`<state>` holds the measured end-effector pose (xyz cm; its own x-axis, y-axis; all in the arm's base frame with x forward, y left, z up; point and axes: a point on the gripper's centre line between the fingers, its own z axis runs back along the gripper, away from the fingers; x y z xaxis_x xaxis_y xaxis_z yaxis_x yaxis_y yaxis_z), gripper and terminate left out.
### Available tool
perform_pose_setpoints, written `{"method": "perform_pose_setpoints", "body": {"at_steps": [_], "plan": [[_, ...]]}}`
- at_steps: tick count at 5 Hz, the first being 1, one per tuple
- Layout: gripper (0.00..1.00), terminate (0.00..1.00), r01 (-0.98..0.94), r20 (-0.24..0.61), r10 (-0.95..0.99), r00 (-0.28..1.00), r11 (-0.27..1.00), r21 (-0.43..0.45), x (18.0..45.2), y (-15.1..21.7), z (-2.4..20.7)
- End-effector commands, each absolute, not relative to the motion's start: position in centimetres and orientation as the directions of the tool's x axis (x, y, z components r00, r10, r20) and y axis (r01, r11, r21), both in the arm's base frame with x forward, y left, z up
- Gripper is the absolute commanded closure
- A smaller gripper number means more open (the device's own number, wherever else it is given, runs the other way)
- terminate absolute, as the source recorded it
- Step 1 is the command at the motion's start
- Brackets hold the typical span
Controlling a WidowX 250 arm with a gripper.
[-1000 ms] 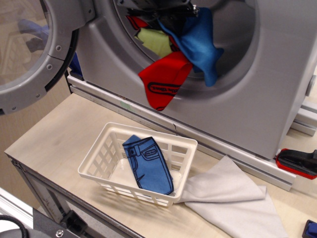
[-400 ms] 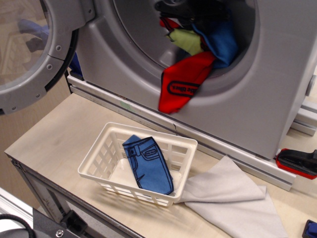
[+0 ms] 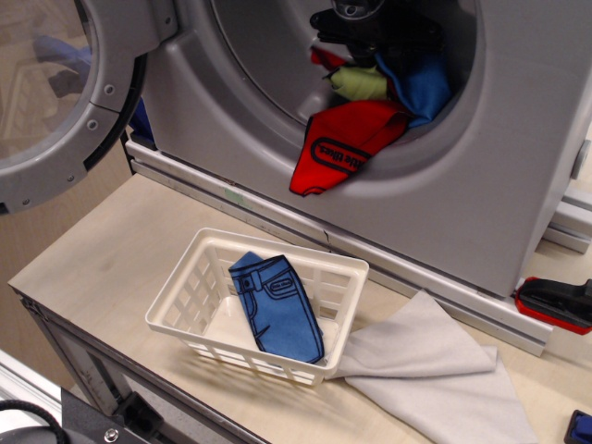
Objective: Put clothes in laundry machine
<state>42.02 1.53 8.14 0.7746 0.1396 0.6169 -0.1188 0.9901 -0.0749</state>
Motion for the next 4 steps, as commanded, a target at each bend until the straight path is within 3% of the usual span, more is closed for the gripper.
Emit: {"method": "perform_pose_setpoints", "body": {"at_steps": [1,4], "plan": [[0.0,0.0,-0.072,0.627,0.115,0.771,0.993,-0.093,39.2,1.3,10.6],[0.0,0.0,0.052,0.571,-0.005,0.821,0.996,-0.067,30.5,3.2,10.2]]}}
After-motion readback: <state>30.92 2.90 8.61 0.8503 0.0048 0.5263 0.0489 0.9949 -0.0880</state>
